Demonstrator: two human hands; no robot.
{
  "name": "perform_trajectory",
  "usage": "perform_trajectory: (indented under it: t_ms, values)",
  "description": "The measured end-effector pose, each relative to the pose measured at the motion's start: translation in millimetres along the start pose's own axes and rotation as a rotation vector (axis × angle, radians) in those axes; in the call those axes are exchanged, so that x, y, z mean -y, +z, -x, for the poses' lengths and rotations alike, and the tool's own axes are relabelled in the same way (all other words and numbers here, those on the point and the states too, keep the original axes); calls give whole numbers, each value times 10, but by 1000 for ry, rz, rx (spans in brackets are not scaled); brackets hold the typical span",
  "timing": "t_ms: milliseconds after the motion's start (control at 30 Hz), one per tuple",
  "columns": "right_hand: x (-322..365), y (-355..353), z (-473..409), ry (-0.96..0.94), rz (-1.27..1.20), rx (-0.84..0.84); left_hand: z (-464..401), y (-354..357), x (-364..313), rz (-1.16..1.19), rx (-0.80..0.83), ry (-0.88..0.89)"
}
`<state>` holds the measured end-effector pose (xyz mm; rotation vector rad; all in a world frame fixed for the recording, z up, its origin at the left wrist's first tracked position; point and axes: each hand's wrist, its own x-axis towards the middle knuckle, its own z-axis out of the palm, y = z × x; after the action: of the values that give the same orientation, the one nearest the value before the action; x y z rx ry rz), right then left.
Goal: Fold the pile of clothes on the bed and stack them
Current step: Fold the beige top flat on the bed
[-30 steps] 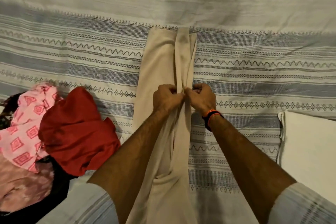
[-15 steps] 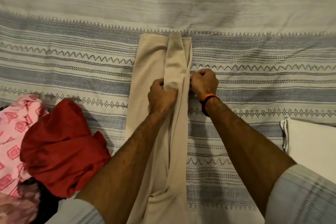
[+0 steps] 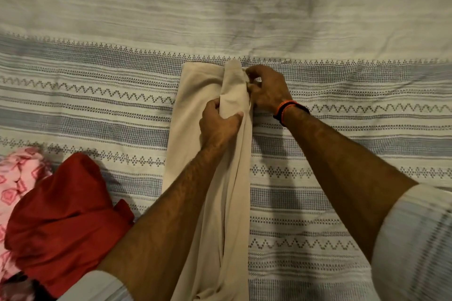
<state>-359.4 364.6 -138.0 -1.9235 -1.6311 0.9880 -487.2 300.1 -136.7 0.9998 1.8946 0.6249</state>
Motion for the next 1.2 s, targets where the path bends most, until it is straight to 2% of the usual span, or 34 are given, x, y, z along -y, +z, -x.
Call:
perform_trajectory:
  t_ms: [133, 200, 267, 367, 467, 533, 600, 667, 733, 800, 900, 967, 1100, 1200]
  values:
    - [-50, -39, -178, -54, 70, 68, -45, 7, 2, 32, -2, 32]
    - [-72, -90, -241, -67, 28, 83, -56, 8, -3, 38, -7, 47]
    - [-109, -143, -297, -19, -82, 34, -70, 10, -13, 48, -18, 56]
    - [-169, -230, -340, 165, -354, -44, -98, 11, -34, 30, -29, 30]
    - [-168, -295, -304, 230, -478, 69, -85, 30, -53, 40, -15, 2]
    - [-120, -292, -282, 163, -412, 157, -61, 39, -72, 67, -7, 3]
    - [-111, -252, -292, 109, -242, 188, -37, 42, -73, 74, 2, 17]
    - [-136, -180, -311, 140, -177, 55, -12, 40, -49, 58, 19, 51]
    - [-161, -101, -284, 239, -245, -150, 35, 42, -45, 40, 55, 111]
    - [-151, -31, -164, 308, -285, -278, 87, 73, -81, 21, 138, 145]
    - [-119, 88, 25, 261, -275, -242, 91, 132, -158, 17, 220, 106]
    - [-126, 154, 74, 215, -145, -190, 54, 132, -178, 21, 200, 78]
    - [-93, 205, 120, 214, -91, -275, 55, 43, -144, 28, 143, 57]
    - [-59, 236, 293, 129, 30, -264, 94, -59, -89, 22, 112, 46]
